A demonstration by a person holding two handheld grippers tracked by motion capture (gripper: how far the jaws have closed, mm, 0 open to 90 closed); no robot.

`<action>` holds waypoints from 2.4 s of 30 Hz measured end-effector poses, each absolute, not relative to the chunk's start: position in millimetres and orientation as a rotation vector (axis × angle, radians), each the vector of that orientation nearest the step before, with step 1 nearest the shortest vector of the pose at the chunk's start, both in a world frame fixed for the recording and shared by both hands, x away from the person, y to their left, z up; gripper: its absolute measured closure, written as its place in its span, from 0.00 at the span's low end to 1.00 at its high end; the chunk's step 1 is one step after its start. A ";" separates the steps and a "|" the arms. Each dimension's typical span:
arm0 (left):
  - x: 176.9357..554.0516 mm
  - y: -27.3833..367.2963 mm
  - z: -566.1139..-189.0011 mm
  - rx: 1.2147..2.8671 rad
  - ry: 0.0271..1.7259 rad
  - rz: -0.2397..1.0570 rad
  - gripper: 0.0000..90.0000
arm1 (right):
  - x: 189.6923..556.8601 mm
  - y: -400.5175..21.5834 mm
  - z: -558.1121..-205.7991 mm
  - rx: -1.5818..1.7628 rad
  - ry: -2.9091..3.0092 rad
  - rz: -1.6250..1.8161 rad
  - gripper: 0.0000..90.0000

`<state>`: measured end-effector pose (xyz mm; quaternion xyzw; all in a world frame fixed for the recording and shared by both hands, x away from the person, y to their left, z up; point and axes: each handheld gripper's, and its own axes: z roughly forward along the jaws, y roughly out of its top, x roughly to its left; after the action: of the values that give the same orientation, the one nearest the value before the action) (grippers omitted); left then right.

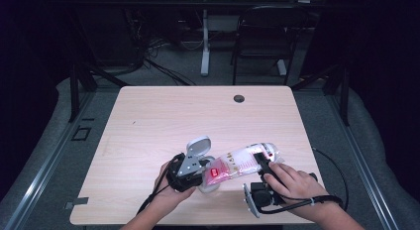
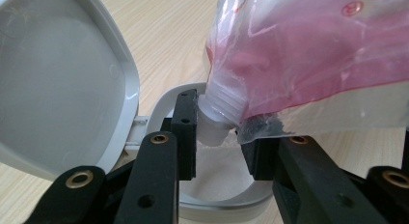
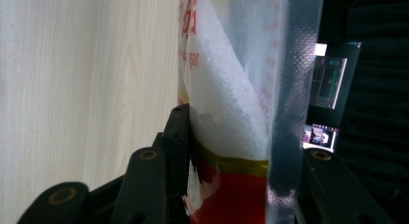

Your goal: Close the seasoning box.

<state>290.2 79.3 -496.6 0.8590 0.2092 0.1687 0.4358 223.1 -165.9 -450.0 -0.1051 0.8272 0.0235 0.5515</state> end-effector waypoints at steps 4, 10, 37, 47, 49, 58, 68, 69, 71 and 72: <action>290.4 79.2 -496.7 2.137 0.519 0.418 0.78 | 223.3 -165.1 -447.8 -0.259 1.954 0.041 0.67; 291.0 79.0 -496.8 2.137 0.518 0.414 0.78 | 225.5 -164.8 -446.4 -0.263 1.971 0.053 0.67; 291.7 75.5 -496.9 2.146 0.487 0.420 0.79 | 230.8 -162.8 -435.2 -0.290 2.003 -0.003 0.68; 291.1 75.1 -497.0 2.155 0.469 0.429 0.79 | 232.2 -161.7 -432.1 -0.307 2.007 -0.017 0.69; 290.4 74.9 -496.9 2.153 0.464 0.438 0.79 | 231.8 -161.1 -430.1 -0.315 2.005 -0.038 0.69; 290.4 75.1 -497.0 2.161 0.462 0.440 0.79 | 230.8 -158.7 -429.3 -0.332 1.996 -0.038 0.70; 290.4 74.5 -497.6 2.166 0.456 0.441 0.79 | 228.9 -156.3 -425.2 -0.341 2.010 -0.064 0.71; 290.4 74.5 -497.6 2.166 0.456 0.441 0.79 | 228.6 -155.8 -424.2 -0.342 2.012 -0.071 0.71; 290.3 74.6 -497.6 2.166 0.458 0.441 0.79 | 228.5 -155.3 -423.3 -0.340 2.016 -0.066 0.71; 290.2 74.5 -497.7 2.164 0.461 0.440 0.79 | 228.7 -155.3 -423.5 -0.340 2.019 -0.057 0.72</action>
<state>290.2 74.5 -497.7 0.8666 0.1846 0.1764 0.4287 228.7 -155.3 -423.5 -0.1419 0.8422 -0.0237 0.5197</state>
